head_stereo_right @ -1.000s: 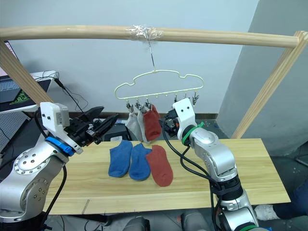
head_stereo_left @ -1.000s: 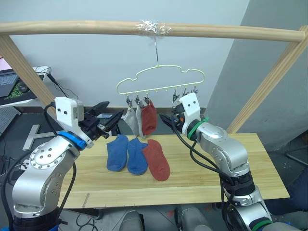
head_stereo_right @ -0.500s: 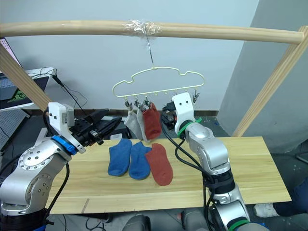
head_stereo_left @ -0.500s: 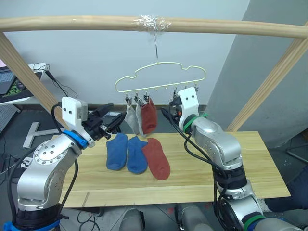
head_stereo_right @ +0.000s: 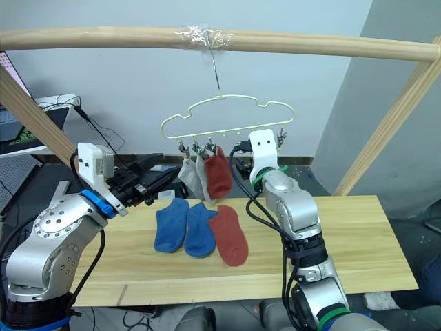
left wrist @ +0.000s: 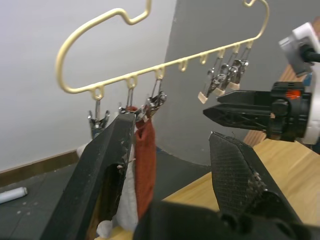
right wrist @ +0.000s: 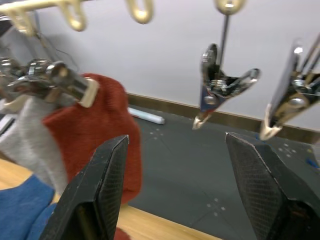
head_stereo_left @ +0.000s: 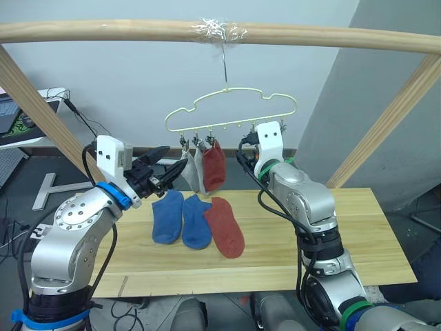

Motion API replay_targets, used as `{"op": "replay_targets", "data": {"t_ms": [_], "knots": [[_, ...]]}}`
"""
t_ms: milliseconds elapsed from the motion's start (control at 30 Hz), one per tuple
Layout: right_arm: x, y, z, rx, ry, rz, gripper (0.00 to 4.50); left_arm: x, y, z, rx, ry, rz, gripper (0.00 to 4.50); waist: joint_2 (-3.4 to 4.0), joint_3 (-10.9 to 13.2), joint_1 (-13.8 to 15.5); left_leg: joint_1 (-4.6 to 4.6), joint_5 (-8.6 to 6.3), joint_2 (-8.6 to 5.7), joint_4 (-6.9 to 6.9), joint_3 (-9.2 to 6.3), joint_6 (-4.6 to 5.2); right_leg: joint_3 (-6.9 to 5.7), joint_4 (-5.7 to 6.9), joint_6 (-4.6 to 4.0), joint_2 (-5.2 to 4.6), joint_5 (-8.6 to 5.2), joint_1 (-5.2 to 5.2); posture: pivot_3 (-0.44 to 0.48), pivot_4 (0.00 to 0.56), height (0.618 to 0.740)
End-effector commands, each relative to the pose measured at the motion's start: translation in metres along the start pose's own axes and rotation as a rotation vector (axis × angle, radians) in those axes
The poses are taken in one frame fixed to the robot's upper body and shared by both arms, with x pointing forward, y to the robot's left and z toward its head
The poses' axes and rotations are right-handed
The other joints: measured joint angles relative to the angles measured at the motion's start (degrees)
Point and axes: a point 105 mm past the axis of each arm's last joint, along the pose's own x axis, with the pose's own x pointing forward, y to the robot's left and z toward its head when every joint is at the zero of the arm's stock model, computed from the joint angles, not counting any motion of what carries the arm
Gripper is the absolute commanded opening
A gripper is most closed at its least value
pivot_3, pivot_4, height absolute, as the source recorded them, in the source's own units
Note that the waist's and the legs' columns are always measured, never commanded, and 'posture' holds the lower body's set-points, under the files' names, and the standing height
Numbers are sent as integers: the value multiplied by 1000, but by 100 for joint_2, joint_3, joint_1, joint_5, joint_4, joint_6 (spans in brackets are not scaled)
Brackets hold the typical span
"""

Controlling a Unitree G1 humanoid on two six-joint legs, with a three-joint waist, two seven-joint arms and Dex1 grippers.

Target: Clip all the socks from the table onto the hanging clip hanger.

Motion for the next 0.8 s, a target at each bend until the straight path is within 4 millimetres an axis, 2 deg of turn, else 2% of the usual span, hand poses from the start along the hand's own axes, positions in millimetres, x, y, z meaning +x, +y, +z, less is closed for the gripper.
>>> {"op": "replay_targets", "data": {"t_ms": [33, 367, 800], "knots": [[3, 2, 20, 7, -69, -21, 3213, 4, -5, 9, 14, -30, -31, 2703, 0, 0, -5, 0, 0, 0, 0, 0, 0, 0, 0, 0, 0, 0, 0, -61, 180, 740], [18, 4, 30, 2, -109, -48, 3213, 6, -6, 10, 10, -34, -28, 2703, 1, 3, -14, -1, 0, 0, -3, -1, 0, -1, -3, 0, -1, 0, 0, -56, 178, 740], [28, 3, 46, -19, -160, -71, 3213, 13, -21, 0, 1, -12, -79, 2703, 2, 7, -20, -1, 0, 0, -4, 0, 0, -1, -3, 0, -1, 0, -1, -69, 173, 740]]}}
